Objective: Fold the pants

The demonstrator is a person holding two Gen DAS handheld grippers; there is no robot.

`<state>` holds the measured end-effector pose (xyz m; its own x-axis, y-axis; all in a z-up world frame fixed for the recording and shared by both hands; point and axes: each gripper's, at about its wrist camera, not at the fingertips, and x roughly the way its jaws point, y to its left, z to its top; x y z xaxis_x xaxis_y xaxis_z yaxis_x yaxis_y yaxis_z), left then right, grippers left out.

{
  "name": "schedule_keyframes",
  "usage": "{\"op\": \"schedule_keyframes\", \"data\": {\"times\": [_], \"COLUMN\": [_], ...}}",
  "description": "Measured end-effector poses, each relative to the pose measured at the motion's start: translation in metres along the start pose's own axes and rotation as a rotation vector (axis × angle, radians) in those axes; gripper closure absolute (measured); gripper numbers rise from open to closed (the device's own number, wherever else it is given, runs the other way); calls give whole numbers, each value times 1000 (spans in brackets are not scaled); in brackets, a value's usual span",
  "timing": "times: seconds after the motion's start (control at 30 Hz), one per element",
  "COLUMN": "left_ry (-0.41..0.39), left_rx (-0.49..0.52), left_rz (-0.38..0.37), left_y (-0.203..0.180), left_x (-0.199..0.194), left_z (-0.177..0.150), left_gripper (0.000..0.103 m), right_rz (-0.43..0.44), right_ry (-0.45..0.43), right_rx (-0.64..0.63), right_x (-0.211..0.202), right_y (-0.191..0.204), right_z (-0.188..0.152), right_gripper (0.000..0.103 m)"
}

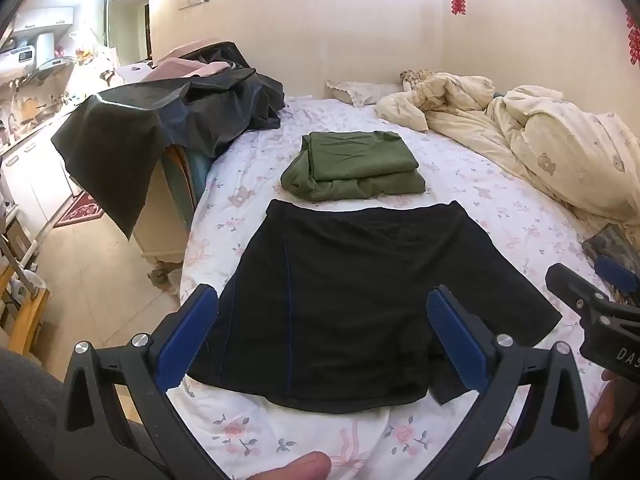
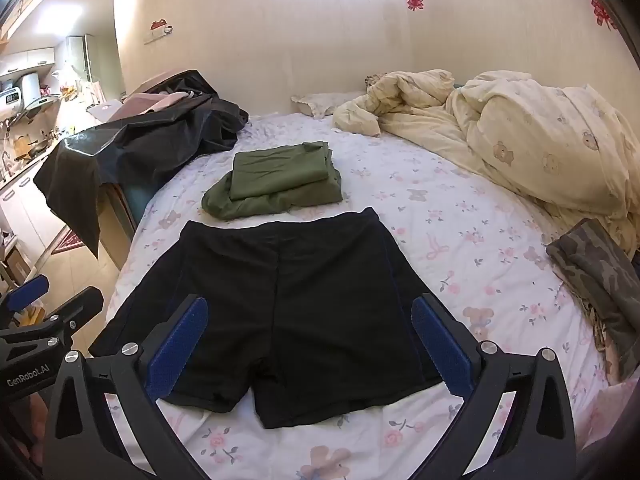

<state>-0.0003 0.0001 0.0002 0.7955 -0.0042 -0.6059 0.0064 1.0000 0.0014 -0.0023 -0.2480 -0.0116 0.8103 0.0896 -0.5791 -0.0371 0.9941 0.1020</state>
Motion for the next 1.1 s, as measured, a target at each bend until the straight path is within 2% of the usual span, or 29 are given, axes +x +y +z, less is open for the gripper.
{"op": "schedule_keyframes", "data": {"times": [1.1], "left_ry": [4], "left_rx": [6], "left_rz": [7], "left_y": [-1], "left_x": [1], "left_z": [0], "left_gripper": [0], "right_rz": [-5], "right_ry": [4], "right_rx": [-6], "right_x": [0], "right_y": [1], "right_z": [0], "right_gripper": [0]}}
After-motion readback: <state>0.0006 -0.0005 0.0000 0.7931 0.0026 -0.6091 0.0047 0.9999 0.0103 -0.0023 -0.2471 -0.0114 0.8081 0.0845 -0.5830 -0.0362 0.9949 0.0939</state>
